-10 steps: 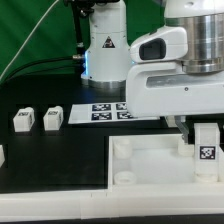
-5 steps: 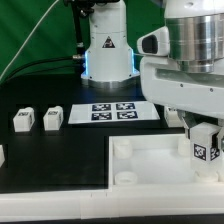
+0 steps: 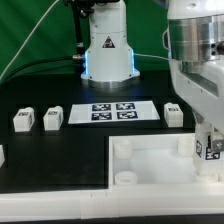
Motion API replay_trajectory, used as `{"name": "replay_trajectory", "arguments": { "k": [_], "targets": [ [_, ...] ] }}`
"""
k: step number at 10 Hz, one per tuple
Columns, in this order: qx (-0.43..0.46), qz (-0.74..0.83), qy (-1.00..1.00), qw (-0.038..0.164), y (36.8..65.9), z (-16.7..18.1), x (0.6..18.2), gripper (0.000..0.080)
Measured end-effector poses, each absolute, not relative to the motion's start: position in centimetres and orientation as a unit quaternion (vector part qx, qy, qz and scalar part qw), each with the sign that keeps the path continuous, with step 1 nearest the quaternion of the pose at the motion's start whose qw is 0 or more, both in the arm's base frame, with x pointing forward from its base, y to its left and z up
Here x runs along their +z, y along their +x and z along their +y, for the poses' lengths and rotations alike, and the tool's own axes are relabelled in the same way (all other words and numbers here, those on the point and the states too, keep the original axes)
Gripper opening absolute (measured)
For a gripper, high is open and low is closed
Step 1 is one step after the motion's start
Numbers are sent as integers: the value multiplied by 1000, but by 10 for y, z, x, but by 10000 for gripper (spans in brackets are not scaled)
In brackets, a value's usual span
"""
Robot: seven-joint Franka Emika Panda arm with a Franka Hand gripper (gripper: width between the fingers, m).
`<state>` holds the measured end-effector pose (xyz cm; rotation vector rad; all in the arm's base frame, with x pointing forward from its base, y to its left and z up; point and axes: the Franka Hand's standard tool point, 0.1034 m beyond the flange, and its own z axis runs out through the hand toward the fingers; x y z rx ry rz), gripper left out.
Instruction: Assemble one leg
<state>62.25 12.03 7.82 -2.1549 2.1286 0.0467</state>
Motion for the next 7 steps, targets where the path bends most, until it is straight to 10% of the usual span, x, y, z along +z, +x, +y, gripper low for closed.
{"name": "replay_trajectory", "arguments": {
  "k": [4, 7],
  "targets": [
    [13, 663, -747, 56, 622, 120, 77, 610],
    [6, 532, -845, 55, 623, 114, 78, 647]
  ]
}}
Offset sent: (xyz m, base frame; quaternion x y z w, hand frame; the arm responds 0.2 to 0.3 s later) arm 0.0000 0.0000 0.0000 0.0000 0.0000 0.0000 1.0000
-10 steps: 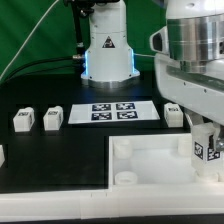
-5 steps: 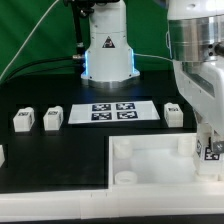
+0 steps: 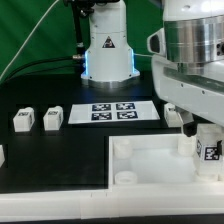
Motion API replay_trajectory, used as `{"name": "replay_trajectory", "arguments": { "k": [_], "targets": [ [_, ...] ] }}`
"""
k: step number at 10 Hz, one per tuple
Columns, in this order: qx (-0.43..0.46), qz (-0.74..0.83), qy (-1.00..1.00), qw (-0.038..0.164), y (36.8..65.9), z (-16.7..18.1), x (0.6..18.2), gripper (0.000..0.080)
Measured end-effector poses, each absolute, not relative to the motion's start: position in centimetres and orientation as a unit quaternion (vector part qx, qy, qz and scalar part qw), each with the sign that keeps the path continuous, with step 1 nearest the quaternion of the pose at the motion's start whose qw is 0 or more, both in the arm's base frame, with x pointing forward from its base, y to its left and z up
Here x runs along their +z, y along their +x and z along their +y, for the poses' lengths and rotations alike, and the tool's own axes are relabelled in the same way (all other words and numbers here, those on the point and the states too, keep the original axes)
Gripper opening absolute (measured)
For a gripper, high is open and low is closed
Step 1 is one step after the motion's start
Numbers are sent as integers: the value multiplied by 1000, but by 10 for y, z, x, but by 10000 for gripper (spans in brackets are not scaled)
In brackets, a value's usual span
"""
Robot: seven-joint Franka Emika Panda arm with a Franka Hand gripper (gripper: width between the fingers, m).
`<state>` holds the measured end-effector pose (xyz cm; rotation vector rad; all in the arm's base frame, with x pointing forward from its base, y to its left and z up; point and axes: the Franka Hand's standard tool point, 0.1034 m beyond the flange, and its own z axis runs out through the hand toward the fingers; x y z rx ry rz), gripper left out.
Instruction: Assemble one leg
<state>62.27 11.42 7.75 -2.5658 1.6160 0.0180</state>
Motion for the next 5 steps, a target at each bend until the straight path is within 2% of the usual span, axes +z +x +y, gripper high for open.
{"name": "replay_trajectory", "arguments": {
  "k": [5],
  "targets": [
    [-7, 310, -949, 53, 622, 116, 77, 649]
  ]
}}
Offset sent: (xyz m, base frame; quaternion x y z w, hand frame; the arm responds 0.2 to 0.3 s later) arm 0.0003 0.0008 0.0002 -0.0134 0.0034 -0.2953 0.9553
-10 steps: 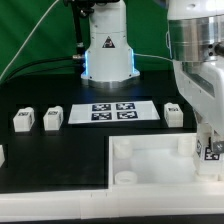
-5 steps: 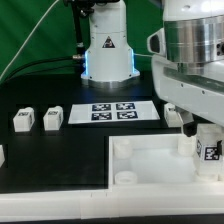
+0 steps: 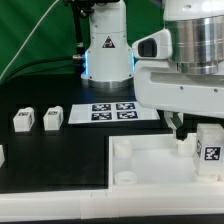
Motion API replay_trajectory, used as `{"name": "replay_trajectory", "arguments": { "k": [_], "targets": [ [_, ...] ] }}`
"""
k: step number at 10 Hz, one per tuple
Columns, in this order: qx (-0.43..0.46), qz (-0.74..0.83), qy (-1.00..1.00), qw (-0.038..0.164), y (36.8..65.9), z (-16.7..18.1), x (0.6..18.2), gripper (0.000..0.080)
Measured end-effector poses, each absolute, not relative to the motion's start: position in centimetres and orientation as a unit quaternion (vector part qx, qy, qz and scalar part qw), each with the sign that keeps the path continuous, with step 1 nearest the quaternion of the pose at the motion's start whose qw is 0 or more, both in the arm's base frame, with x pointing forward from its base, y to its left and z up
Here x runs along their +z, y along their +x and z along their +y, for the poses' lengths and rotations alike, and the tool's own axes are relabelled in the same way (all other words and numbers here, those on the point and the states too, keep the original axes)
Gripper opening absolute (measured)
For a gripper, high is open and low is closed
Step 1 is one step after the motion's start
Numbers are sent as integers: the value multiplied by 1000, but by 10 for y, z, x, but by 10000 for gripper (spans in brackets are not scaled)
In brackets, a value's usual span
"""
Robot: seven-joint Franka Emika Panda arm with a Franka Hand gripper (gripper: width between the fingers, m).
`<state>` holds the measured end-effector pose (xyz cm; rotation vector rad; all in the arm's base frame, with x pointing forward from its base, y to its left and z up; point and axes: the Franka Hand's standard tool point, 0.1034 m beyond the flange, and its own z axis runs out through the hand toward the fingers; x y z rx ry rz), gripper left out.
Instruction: Assemble one leg
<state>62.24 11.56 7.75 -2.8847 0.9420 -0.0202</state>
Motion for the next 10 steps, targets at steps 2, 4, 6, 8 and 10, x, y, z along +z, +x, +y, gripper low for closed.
{"name": "replay_trajectory", "arguments": {
  "k": [2, 4, 6, 8, 10],
  "targets": [
    [-12, 230, -972, 48, 622, 117, 77, 649],
    [-17, 144, -989, 42, 622, 116, 77, 649],
    [-23, 34, -999, 34, 623, 113, 77, 649],
    [-22, 52, -998, 35, 623, 113, 77, 649],
    [-22, 52, -998, 35, 623, 113, 77, 517]
  ]
}}
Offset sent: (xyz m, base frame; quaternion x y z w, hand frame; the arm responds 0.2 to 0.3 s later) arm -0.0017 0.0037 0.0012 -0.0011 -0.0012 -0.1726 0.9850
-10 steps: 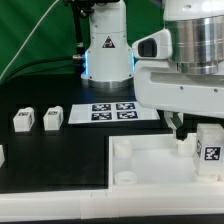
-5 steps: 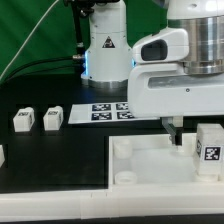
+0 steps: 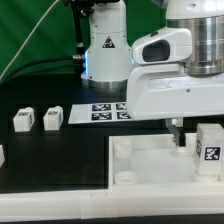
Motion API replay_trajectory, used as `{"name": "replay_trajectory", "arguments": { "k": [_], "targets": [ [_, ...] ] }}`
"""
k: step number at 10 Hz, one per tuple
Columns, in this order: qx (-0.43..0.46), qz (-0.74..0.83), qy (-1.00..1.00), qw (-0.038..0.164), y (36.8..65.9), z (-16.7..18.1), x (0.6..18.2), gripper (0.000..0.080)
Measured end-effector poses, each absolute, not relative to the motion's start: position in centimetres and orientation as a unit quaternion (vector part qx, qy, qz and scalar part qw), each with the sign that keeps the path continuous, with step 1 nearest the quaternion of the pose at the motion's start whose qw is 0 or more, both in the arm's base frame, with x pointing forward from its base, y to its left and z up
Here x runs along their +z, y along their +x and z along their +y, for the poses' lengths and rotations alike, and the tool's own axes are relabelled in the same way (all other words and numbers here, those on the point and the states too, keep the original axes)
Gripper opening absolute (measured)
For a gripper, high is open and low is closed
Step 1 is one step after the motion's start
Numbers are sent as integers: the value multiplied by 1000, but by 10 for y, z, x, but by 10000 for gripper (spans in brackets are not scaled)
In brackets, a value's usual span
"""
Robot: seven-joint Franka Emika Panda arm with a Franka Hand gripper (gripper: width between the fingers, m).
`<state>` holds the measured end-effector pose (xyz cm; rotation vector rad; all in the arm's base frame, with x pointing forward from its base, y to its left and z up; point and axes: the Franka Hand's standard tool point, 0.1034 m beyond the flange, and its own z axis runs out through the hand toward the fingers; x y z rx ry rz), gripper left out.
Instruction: Assemble one leg
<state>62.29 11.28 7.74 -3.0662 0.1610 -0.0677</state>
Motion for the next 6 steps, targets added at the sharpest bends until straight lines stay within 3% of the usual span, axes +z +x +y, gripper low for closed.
{"name": "replay_trajectory", "arguments": {
  "k": [1, 2, 6],
  "targets": [
    [-22, 52, -998, 35, 623, 113, 77, 366],
    [-22, 52, -998, 35, 623, 113, 77, 290],
    [-21, 91, -995, 37, 623, 113, 77, 290]
  ]
}}
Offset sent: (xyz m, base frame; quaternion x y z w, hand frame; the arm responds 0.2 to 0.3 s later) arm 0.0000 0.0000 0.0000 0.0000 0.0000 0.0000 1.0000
